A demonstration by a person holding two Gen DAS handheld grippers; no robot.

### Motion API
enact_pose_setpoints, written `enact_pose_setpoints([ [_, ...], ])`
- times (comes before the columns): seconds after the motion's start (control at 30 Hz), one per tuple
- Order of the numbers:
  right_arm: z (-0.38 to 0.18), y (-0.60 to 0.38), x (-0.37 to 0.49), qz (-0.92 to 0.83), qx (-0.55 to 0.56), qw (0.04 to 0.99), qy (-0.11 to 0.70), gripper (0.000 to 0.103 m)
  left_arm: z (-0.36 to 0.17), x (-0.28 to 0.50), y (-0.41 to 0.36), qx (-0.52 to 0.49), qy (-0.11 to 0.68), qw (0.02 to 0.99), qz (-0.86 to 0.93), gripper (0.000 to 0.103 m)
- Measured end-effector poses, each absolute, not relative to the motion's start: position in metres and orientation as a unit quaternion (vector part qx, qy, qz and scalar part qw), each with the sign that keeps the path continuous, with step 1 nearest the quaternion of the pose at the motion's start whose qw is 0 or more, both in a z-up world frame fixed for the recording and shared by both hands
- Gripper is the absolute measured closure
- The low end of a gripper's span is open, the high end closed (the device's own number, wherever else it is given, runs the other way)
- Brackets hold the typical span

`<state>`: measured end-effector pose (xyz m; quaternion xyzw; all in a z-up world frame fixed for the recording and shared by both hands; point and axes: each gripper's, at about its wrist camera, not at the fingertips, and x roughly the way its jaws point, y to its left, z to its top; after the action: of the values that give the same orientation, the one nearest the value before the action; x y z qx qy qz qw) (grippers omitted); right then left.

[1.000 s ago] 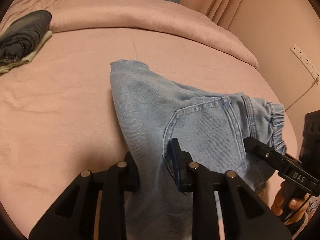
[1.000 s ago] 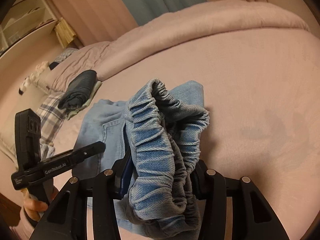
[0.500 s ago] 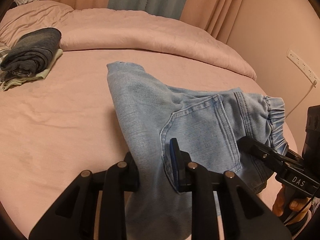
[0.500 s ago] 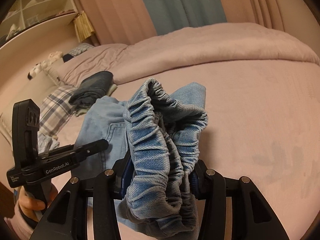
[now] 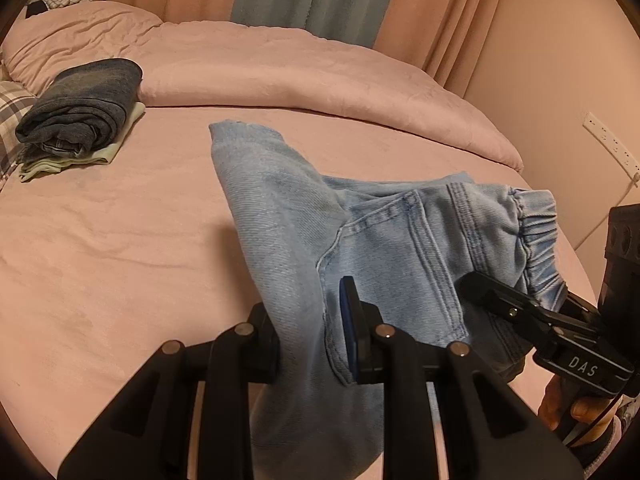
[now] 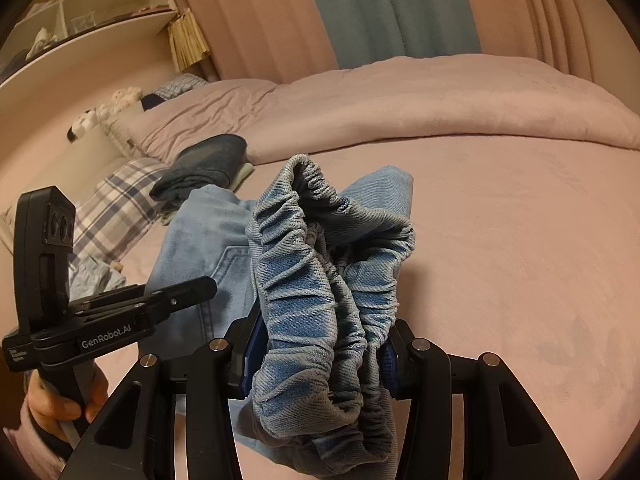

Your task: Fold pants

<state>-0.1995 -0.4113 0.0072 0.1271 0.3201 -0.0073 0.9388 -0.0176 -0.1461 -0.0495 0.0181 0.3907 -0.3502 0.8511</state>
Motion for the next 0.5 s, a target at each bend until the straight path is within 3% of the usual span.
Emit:
enact_pose_setpoints([
  [0.5,0.011,-0.406,-0.183,0.004,0.112,0.941,0.319,0.055,-0.043,0.006,-0.145,0.02,0.385,0.858,-0.339,0.081],
])
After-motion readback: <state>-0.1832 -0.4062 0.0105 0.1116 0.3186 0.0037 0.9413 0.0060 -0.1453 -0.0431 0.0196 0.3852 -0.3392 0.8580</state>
